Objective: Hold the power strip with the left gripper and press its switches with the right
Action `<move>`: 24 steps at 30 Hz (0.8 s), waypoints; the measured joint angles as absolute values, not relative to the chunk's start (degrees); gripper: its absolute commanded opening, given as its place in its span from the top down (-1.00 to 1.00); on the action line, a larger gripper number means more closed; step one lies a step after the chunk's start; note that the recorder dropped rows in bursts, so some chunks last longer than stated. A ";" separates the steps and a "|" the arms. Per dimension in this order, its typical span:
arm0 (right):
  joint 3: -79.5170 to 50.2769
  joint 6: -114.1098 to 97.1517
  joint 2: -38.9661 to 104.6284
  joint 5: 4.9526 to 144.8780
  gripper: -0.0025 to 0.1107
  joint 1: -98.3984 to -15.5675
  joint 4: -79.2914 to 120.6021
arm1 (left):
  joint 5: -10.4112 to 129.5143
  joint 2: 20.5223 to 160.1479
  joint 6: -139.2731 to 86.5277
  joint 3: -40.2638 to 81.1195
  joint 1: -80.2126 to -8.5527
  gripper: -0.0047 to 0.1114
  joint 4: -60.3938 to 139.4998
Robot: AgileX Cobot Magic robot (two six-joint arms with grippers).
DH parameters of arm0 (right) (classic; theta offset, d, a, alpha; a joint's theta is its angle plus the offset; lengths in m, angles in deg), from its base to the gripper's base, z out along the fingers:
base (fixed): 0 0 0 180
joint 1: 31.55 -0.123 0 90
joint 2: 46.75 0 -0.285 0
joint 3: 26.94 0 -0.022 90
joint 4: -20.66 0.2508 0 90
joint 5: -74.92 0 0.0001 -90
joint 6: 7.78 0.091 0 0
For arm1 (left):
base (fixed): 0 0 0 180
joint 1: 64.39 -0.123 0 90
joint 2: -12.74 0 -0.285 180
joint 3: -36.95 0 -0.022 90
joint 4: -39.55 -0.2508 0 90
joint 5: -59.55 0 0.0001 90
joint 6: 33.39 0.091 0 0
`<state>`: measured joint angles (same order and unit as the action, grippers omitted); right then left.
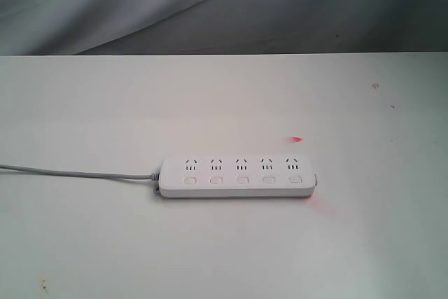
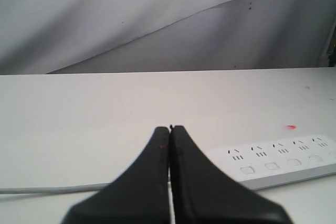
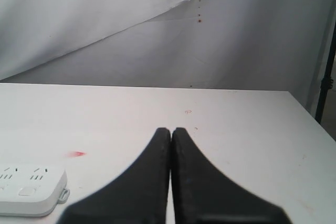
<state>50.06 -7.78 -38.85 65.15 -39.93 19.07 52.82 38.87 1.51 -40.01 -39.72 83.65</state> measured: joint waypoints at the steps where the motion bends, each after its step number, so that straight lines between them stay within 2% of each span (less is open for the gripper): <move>1: 50.06 -7.78 -38.85 65.15 0.96 -39.93 19.07 | 52.82 38.87 1.51 -40.01 -39.72 0.92 83.65; 18: 50.06 -7.78 -38.85 65.15 0.96 -39.93 19.07 | 52.82 38.87 1.51 -40.01 -39.72 0.92 83.65; 24: 50.06 -7.78 -38.85 65.15 0.96 -39.93 19.07 | 58.50 32.14 3.86 -40.01 -47.97 0.92 77.94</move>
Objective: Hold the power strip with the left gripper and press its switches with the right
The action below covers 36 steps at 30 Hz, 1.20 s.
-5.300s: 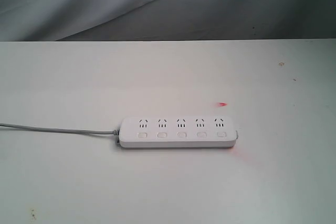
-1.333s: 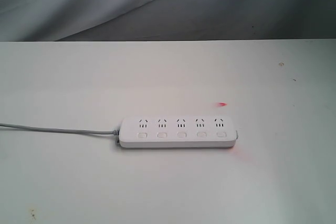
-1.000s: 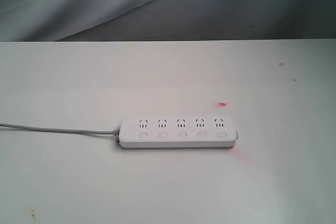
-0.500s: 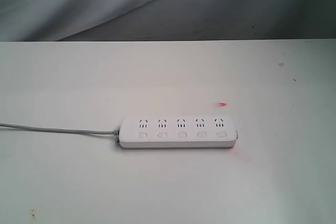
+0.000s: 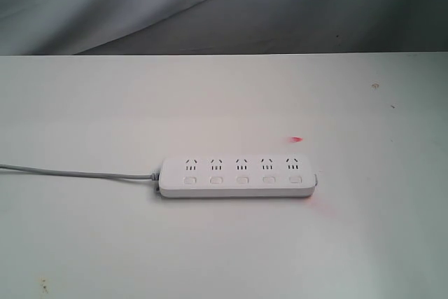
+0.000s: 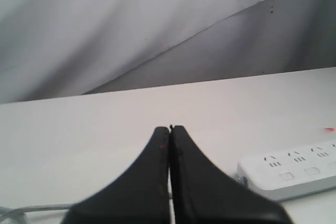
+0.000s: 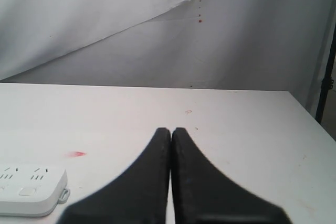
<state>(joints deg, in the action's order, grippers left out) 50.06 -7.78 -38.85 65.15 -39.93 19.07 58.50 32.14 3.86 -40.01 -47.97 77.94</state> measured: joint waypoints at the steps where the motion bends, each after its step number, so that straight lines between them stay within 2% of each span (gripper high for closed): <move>1: 50.06 -7.78 -38.85 65.15 0.96 -39.93 19.07 | 59.23 30.78 4.02 -40.01 -48.90 0.92 77.12; 9: 50.06 -7.78 -38.85 65.15 0.96 -39.93 19.07 | 62.69 25.45 4.22 -40.01 -52.89 0.92 73.56; 15: 50.06 -7.78 -38.85 65.15 0.96 -39.93 19.07 | 64.16 21.26 4.67 -40.01 -53.03 0.92 72.30; 31: 50.06 -7.78 -38.85 65.25 0.96 -39.93 19.07 | 64.26 20.76 4.67 -40.01 -53.03 0.92 72.04; 36: 50.06 -7.78 -38.85 65.37 0.96 -39.93 19.07 | 65.45 20.76 -2.46 -40.01 -53.03 0.92 64.01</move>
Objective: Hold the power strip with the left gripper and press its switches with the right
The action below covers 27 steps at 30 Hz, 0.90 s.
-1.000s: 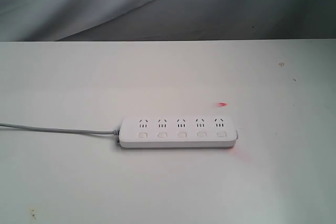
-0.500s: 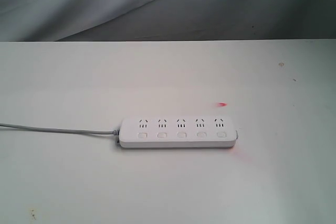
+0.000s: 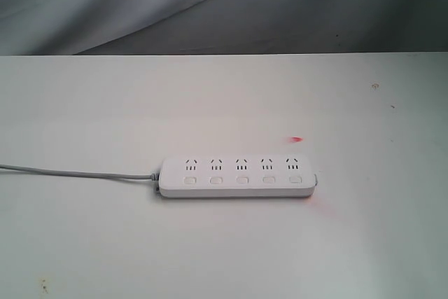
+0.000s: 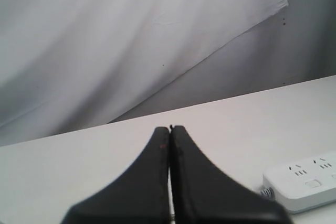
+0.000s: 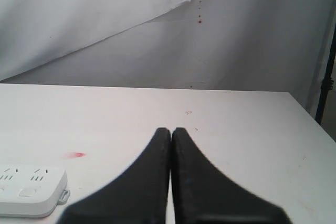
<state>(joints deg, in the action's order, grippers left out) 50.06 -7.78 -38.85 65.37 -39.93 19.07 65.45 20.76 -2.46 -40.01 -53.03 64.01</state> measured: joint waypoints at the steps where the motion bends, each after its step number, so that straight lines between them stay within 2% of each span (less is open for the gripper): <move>1: 50.06 -7.78 -38.85 65.37 0.96 -39.93 19.07 | 65.77 20.76 -5.81 -40.01 -53.03 0.92 60.91; 9: 50.06 -7.78 -38.85 65.37 0.96 -39.93 19.07 | 67.26 20.76 -22.61 -40.01 -53.03 0.92 47.30; 27: 50.06 -7.78 -38.85 65.37 0.96 -39.93 19.07 | 67.26 20.76 -24.03 -40.01 -53.03 0.92 46.24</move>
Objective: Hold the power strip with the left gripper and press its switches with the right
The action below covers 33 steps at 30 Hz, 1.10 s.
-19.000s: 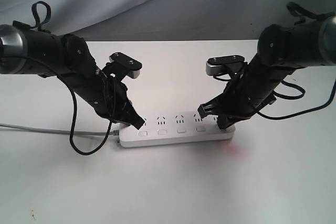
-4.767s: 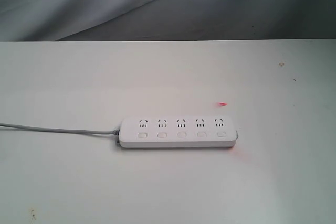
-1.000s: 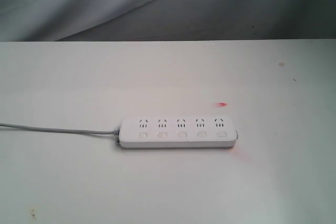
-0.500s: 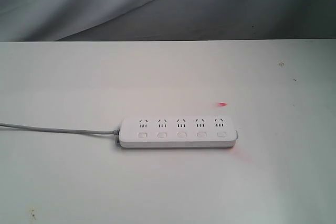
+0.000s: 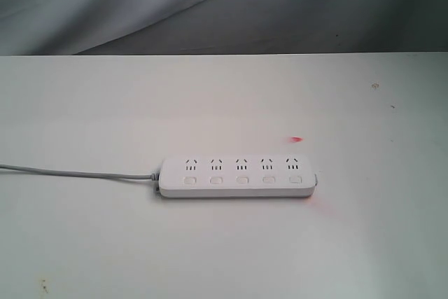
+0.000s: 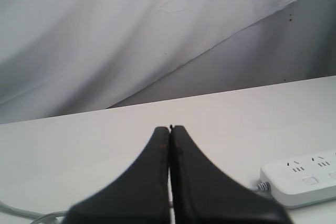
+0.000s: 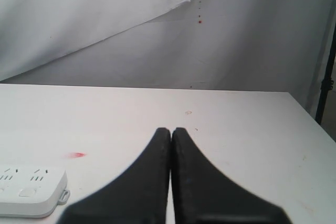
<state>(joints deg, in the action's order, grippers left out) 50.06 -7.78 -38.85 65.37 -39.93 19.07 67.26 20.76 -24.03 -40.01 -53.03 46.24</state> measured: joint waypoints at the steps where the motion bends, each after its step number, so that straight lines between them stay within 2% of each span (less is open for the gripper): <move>1: 50.06 -7.78 -38.85 65.37 0.96 -39.93 19.07 | 67.26 20.76 -24.03 -40.01 -53.03 0.92 46.24; 33: 50.06 -7.78 -38.85 65.37 0.96 -39.93 19.07 | 67.26 20.76 -24.03 -40.01 -58.40 0.92 46.24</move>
<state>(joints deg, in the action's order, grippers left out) 50.06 -7.78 -38.85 65.37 -39.93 19.07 67.26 20.76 -24.03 -40.01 -58.40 46.24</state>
